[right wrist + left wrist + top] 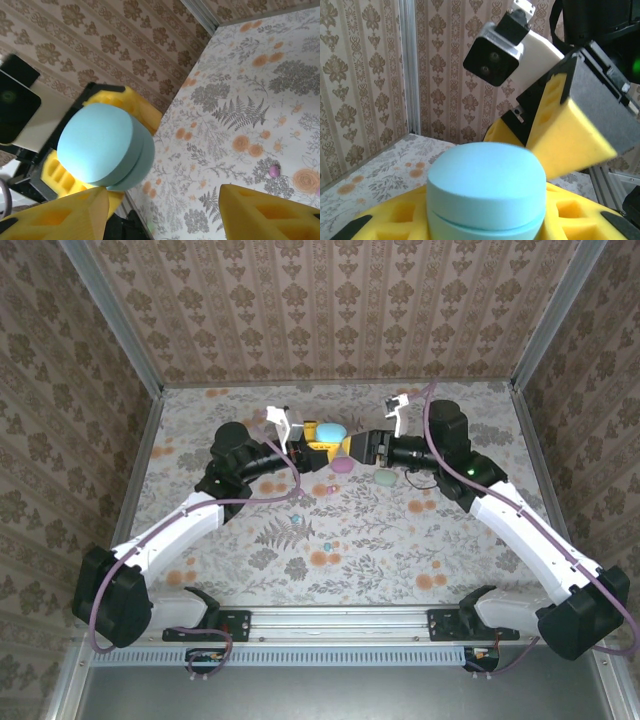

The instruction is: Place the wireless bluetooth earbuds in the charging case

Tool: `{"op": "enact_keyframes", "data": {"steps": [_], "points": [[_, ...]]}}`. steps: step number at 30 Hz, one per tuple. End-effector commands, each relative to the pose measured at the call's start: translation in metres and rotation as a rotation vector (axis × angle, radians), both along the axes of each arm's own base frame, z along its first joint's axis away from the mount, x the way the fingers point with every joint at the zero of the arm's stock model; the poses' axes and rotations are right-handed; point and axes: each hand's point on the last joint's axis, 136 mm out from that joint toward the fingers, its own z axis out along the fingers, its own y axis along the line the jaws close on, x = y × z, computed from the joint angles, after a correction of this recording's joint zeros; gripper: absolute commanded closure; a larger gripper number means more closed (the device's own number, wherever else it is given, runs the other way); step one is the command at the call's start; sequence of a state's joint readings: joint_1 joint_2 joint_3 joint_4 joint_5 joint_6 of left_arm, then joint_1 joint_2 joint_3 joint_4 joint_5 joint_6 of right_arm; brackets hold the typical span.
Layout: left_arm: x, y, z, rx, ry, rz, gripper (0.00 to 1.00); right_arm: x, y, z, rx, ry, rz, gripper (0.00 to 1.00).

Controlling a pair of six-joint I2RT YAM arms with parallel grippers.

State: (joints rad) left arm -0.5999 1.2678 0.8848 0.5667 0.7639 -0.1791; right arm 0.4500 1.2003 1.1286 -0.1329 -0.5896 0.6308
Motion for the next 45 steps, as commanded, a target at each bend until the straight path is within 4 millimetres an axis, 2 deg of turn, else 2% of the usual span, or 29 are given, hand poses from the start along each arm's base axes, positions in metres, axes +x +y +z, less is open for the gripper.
{"op": "enact_keyframes", "data": {"steps": [1,11,15,21,25,27,29,31,34,37,41,45], "points": [[-0.018,-0.001,0.015,0.001,-0.061,-0.078,0.69,0.007,-0.002,0.034,0.073,-0.069,-0.019,0.38],[-0.019,-0.004,0.015,-0.003,-0.060,-0.089,0.68,0.020,-0.002,0.026,0.080,-0.022,-0.067,0.38],[-0.017,-0.003,0.013,-0.004,-0.058,-0.073,0.68,0.022,-0.002,0.033,0.110,-0.017,-0.077,0.37],[0.003,0.008,0.013,-0.042,-0.049,0.067,0.68,0.001,-0.003,0.057,0.134,-0.091,-0.013,0.34],[0.010,0.015,0.016,-0.081,-0.029,0.089,0.68,-0.005,-0.021,0.056,0.081,-0.109,-0.081,0.34],[0.013,0.019,0.017,-0.103,-0.021,0.099,0.68,-0.005,-0.029,0.049,0.045,-0.103,-0.118,0.34],[0.018,0.025,0.020,-0.136,-0.010,0.115,0.68,-0.003,-0.038,0.032,-0.021,-0.072,-0.167,0.37],[0.023,0.034,0.023,-0.171,0.001,0.136,0.68,0.001,-0.046,0.004,-0.104,-0.006,-0.212,0.45],[0.032,0.052,0.028,-0.212,0.012,0.171,0.68,0.003,-0.046,-0.044,-0.182,0.133,-0.213,0.55],[0.042,0.076,0.030,-0.236,0.014,0.234,0.68,0.000,-0.033,-0.098,-0.254,0.302,-0.186,0.61],[0.044,0.100,0.032,-0.253,0.004,0.307,0.68,-0.021,-0.007,-0.171,-0.442,0.514,-0.097,0.66],[0.040,0.114,0.033,-0.241,-0.019,0.353,0.68,-0.040,0.023,-0.220,-0.602,0.644,-0.047,0.66]]}}
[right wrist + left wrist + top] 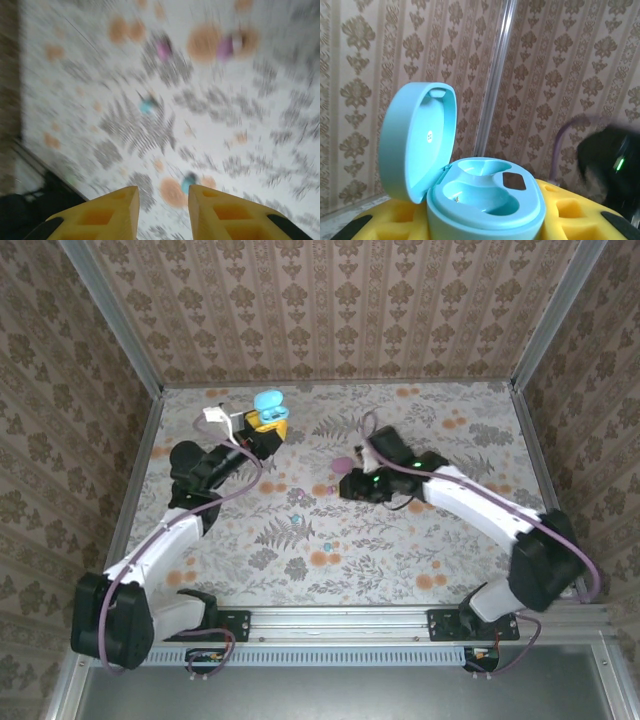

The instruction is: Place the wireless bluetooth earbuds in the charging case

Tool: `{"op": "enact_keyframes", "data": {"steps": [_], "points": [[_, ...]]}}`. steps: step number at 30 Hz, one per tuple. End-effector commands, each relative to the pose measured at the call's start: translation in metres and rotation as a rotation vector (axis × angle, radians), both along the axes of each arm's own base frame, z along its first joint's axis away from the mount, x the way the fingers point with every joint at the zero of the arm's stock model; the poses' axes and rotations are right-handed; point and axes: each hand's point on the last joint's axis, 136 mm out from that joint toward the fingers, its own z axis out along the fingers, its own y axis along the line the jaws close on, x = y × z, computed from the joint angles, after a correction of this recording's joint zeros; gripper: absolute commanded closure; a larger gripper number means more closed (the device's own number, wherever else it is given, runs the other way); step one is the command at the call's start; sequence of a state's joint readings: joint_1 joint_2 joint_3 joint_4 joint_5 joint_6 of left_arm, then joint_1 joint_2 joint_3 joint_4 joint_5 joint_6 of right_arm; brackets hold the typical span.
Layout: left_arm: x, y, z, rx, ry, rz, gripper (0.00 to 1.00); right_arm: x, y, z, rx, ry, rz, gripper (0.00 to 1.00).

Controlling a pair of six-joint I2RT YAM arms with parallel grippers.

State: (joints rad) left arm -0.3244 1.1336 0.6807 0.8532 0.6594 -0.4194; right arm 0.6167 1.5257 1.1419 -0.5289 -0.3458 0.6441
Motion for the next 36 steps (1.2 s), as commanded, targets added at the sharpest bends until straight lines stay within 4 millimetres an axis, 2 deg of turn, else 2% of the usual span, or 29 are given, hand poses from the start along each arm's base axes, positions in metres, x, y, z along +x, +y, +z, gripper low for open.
{"op": "enact_keyframes", "data": {"steps": [1,4,9,27,36], "points": [[-0.009,0.013,0.019,-0.025,-0.061,0.041,0.68,-0.025,0.010,-0.034,-0.164,0.133,0.024,0.66],[-0.011,0.022,0.022,-0.024,-0.078,0.092,0.68,-0.032,0.017,-0.056,-0.311,0.172,0.045,0.64],[-0.016,0.029,0.024,0.008,-0.102,0.133,0.68,-0.042,0.029,-0.079,-0.426,0.218,0.076,0.60],[-0.023,0.030,0.025,0.032,-0.122,0.136,0.68,-0.055,0.044,-0.116,-0.515,0.280,0.110,0.64],[-0.023,0.029,0.023,0.037,-0.114,0.131,0.68,-0.056,0.046,-0.123,-0.518,0.289,0.106,0.69]]}}
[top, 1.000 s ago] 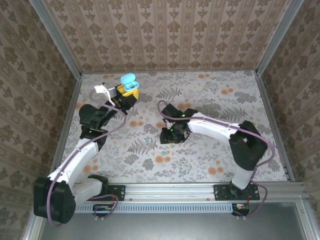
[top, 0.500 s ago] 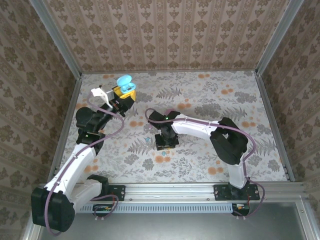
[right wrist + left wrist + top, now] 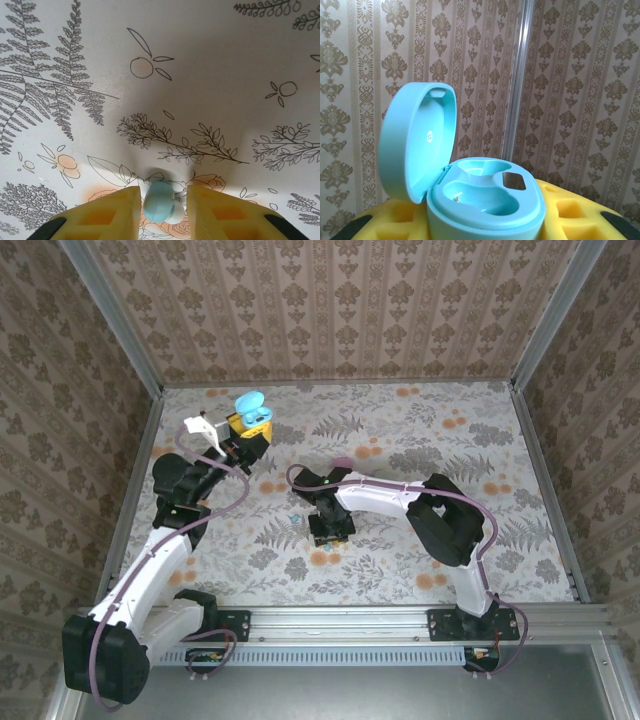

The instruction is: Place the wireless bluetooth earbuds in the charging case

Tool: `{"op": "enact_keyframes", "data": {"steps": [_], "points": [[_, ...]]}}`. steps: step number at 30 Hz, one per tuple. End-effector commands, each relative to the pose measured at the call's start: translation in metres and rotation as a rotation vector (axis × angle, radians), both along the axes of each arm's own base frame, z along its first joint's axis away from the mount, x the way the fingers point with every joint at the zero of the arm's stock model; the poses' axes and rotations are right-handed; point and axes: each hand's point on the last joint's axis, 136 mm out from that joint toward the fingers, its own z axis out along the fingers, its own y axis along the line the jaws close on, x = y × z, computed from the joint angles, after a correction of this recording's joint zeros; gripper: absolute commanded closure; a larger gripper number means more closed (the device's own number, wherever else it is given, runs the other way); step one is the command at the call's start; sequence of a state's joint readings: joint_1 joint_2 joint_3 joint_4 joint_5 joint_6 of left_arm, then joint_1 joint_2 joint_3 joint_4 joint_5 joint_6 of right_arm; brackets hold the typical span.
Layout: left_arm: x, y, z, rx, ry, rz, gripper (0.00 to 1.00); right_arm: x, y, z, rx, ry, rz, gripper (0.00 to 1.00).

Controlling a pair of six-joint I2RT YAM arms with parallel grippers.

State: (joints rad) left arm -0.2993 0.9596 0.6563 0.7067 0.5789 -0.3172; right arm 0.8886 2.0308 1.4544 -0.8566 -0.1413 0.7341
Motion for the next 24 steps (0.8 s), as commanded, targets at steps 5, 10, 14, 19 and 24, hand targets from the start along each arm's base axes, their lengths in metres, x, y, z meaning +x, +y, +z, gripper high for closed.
{"op": "enact_keyframes", "data": {"steps": [5,10,14,19,24], "points": [[-0.0048,0.0026,0.0057,0.007,-0.037,0.003,0.68,-0.0017,-0.0001,-0.0044,-0.035,0.014,-0.010,0.71],[-0.0038,0.0022,0.0048,0.009,-0.034,0.003,0.68,-0.0036,-0.0024,-0.0061,-0.048,0.022,-0.008,0.71],[-0.0036,0.0018,0.0043,0.008,-0.032,0.001,0.68,-0.0054,-0.0016,-0.0076,-0.056,0.023,-0.002,0.73],[-0.0036,0.0018,0.0047,0.007,-0.031,0.001,0.68,-0.0055,-0.0015,-0.0086,-0.076,0.018,0.012,0.75],[-0.0024,0.0016,0.0032,0.010,-0.025,0.003,0.68,-0.0008,-0.0022,0.0001,-0.063,-0.017,0.017,0.79]]}}
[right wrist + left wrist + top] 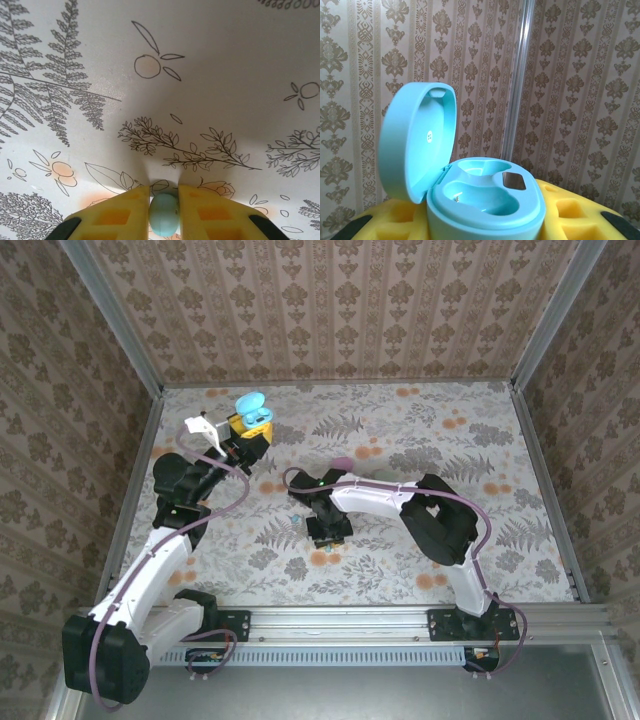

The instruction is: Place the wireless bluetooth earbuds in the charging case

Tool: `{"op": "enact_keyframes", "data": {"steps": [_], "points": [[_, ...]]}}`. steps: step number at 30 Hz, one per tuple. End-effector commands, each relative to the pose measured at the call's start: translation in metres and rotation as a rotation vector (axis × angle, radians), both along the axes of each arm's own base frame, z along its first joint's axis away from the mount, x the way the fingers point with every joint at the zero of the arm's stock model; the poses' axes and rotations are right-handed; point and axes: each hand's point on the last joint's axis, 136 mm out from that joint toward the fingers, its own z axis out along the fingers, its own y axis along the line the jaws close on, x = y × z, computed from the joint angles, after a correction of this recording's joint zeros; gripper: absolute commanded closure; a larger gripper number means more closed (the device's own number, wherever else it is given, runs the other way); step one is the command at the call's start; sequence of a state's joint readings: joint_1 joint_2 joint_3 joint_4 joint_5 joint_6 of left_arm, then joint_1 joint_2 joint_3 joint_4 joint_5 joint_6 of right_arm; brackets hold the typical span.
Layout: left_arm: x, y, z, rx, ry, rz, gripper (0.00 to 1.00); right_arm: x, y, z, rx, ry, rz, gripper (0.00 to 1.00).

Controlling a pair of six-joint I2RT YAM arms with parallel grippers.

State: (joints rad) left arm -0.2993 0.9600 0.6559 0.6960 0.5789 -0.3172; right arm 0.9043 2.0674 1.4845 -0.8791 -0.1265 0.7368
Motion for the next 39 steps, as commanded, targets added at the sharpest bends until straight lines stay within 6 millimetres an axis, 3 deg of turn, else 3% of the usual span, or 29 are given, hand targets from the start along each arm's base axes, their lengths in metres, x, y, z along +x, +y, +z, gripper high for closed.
{"op": "enact_keyframes", "data": {"steps": [1,4,7,11,15,18,20,28,35,39], "points": [[-0.003,0.001,0.005,0.010,-0.036,0.000,0.68,0.003,-0.005,0.011,-0.013,-0.033,0.001,0.80],[-0.003,0.001,0.005,0.012,-0.030,-0.005,0.68,0.011,-0.005,0.034,0.100,-0.058,-0.024,0.81],[-0.002,-0.002,0.004,0.014,-0.023,-0.016,0.68,0.023,0.008,0.070,0.390,-0.064,-0.104,0.81],[-0.001,-0.007,0.003,0.016,-0.012,-0.034,0.68,0.039,0.022,0.146,0.864,-0.051,-0.138,0.81],[0.001,-0.013,0.001,0.020,-0.006,-0.057,0.68,0.049,0.019,0.220,1.246,-0.026,-0.093,0.81],[0.000,-0.016,0.002,0.021,-0.011,-0.069,0.68,0.052,0.013,0.264,1.414,-0.007,-0.037,0.81],[0.000,-0.017,0.003,0.021,-0.014,-0.072,0.68,0.047,0.011,0.282,1.445,-0.005,0.023,0.81],[-0.002,-0.019,0.003,0.024,-0.019,-0.083,0.68,0.037,0.010,0.321,1.508,0.006,0.111,0.80],[-0.010,-0.027,0.001,0.044,-0.022,-0.146,0.68,0.046,0.012,0.328,1.532,0.008,0.056,0.81],[-0.012,-0.033,-0.002,0.056,-0.020,-0.177,0.68,0.060,0.012,0.319,1.500,0.017,-0.058,0.82]]}}
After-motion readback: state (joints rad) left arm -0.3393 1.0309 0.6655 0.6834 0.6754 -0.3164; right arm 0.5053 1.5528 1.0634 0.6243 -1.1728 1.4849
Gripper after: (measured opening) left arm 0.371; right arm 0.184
